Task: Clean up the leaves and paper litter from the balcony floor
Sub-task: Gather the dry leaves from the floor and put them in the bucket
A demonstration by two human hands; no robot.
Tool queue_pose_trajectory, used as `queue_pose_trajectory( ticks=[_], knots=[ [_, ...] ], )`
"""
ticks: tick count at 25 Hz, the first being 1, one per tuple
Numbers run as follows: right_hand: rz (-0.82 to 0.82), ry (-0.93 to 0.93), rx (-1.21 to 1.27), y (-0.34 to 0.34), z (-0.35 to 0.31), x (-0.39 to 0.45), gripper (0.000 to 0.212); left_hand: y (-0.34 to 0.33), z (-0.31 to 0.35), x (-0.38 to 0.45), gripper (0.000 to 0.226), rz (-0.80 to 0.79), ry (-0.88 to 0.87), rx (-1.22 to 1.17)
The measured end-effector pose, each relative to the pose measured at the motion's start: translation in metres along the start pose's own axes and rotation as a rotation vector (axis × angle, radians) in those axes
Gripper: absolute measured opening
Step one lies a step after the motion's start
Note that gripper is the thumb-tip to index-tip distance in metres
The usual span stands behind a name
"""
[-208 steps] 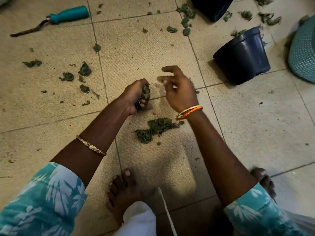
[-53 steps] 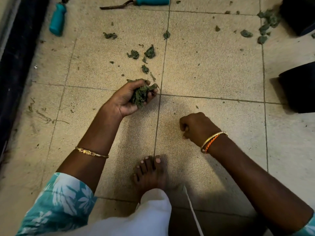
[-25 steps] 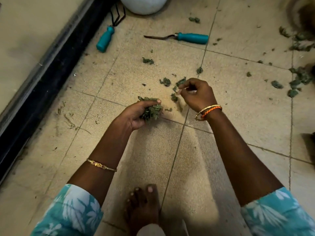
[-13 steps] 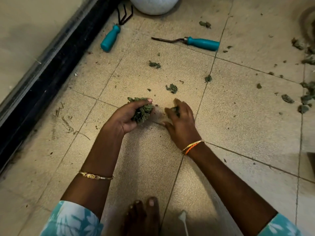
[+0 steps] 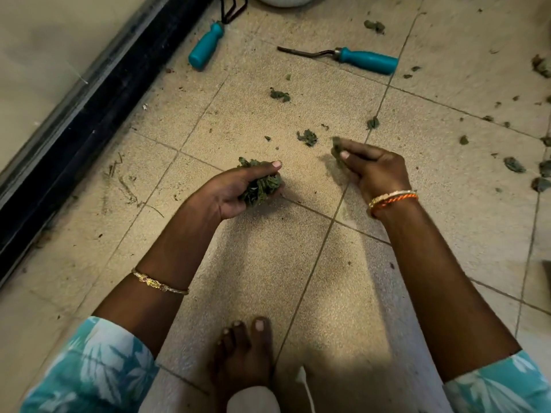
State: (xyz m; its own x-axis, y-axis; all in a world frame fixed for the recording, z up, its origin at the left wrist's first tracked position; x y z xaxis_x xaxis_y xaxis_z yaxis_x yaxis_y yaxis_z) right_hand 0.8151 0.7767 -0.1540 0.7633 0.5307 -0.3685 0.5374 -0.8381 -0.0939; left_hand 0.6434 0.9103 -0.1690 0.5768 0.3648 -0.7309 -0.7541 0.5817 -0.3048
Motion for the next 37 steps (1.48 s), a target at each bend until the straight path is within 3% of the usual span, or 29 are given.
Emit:
queue_pose_trajectory(
  ticks=[2,6,8,13,17,19,21,23,28,30,33,37],
  knots=[
    [-0.031,-0.112,0.151,-0.017,-0.006,0.001,0.023,-0.01,-0.004,0.002,0.018,-0.019,-0.004,0.018],
    [-0.085,0.096,-0.258,-0.062,0.003,-0.031,0.026,-0.024,-0.005,0.008,0.04,-0.058,-0.02,0.034],
    [-0.163,0.174,-0.342,-0.074,0.005,-0.046,0.032,-0.022,-0.002,0.011,0.04,-0.025,-0.039,0.011],
    [-0.275,0.109,-0.176,-0.085,0.0,-0.036,0.037,-0.012,0.005,0.017,0.027,0.016,-0.062,-0.072],
    [-0.054,0.408,-0.553,-0.068,-0.01,0.009,0.031,0.008,0.013,0.018,0.005,0.15,-0.076,-0.246],
    [-0.007,0.463,-0.83,-0.055,-0.007,0.037,0.044,0.021,0.017,0.013,0.005,0.172,-0.094,-0.291],
    [-0.109,0.425,-1.004,-0.059,0.004,0.052,0.067,0.032,0.022,0.006,0.005,0.18,-0.12,-0.325],
    [-0.252,0.45,-1.091,-0.078,0.021,0.048,0.076,0.042,0.027,0.002,0.005,0.21,-0.158,-0.335],
    [-0.497,0.839,-1.197,-0.111,0.048,0.008,0.055,0.057,0.02,-0.005,0.002,0.244,-0.142,-0.265],
    [-0.51,0.969,-1.239,-0.099,0.056,0.0,0.047,0.059,0.014,-0.005,0.003,0.25,-0.13,-0.232],
    [-0.515,1.002,-1.285,-0.061,0.062,-0.01,0.046,0.06,0.01,-0.003,0.004,0.229,-0.125,-0.223],
    [-0.429,1.162,-1.164,-0.036,0.049,-0.02,0.025,0.053,0.008,-0.002,0.007,0.181,-0.124,-0.197]
  ],
)
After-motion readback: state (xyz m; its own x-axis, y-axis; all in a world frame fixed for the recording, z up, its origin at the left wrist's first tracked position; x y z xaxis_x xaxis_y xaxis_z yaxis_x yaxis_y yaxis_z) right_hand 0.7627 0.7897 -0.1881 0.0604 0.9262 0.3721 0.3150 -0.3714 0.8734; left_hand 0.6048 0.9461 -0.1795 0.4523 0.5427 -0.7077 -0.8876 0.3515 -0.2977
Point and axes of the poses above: each hand's wrist, its own x-axis towards the middle knuckle, its own y-axis out of the back of the hand, z = x × y, the point moved 3 cm from there along x, towards the middle knuckle, and after that the axes turned 5 degrees about z, right-handed, at the moved point
